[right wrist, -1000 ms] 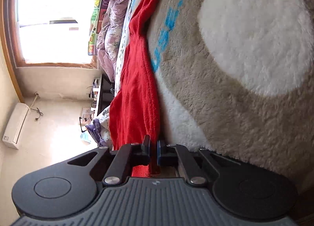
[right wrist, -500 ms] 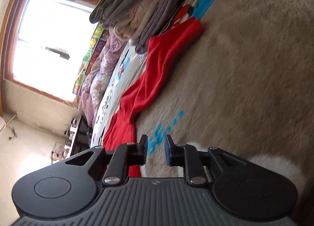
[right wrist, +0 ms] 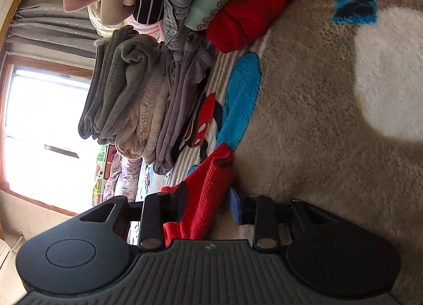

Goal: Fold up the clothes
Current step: 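Pull the held sleeve outward with the right gripper to spread it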

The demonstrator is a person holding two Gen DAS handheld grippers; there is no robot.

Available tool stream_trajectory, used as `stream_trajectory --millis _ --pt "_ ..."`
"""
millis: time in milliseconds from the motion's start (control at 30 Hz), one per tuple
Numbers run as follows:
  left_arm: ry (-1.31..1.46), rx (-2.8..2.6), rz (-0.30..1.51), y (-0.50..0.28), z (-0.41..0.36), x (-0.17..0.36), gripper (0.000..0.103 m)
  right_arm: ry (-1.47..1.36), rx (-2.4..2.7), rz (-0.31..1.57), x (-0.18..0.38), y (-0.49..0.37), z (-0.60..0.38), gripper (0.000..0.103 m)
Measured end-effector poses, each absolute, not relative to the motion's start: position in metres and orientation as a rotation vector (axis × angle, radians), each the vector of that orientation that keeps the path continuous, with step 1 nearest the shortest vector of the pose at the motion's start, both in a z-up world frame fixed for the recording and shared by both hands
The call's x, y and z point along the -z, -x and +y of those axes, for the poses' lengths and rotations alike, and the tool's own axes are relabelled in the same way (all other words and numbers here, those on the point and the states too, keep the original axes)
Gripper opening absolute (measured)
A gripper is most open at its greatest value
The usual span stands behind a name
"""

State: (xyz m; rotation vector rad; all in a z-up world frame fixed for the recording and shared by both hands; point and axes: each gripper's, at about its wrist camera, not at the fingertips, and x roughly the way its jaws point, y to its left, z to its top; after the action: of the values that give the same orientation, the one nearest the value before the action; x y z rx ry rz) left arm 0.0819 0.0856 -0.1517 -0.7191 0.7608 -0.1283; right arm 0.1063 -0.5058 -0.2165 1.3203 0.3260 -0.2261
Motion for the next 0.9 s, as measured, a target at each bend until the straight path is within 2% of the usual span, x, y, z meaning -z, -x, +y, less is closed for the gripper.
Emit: stream_trajectory --millis 100,167,367,600,700,900 --pt "0.755 0.134 0.766 -0.082 0.09 0.154 0.035 -1.326 0.243 0.308 0.219 -0.107 -0.508 0.016" --pt "0.773 0.138 0.768 -0.082 0.092 0.154 0.035 -1.311 0.248 0.295 0.218 -0.107 -0.506 0.013" --pt "0.834 0.146 0.774 -0.081 0.097 0.156 0.035 -1.292 0.33 0.184 0.188 -0.052 -0.489 0.013" --pt "0.876 0.17 0.781 -0.078 0.102 0.156 0.035 -1.217 0.409 0.273 0.206 -0.04 -0.475 0.011" --pt "0.907 0.173 0.78 -0.076 0.106 0.157 0.035 -1.094 0.463 0.274 0.185 -0.036 -0.467 0.02" --pt "0.895 0.171 0.787 -0.076 0.105 0.157 0.036 -0.803 0.369 0.24 0.15 -0.043 -0.437 0.02"
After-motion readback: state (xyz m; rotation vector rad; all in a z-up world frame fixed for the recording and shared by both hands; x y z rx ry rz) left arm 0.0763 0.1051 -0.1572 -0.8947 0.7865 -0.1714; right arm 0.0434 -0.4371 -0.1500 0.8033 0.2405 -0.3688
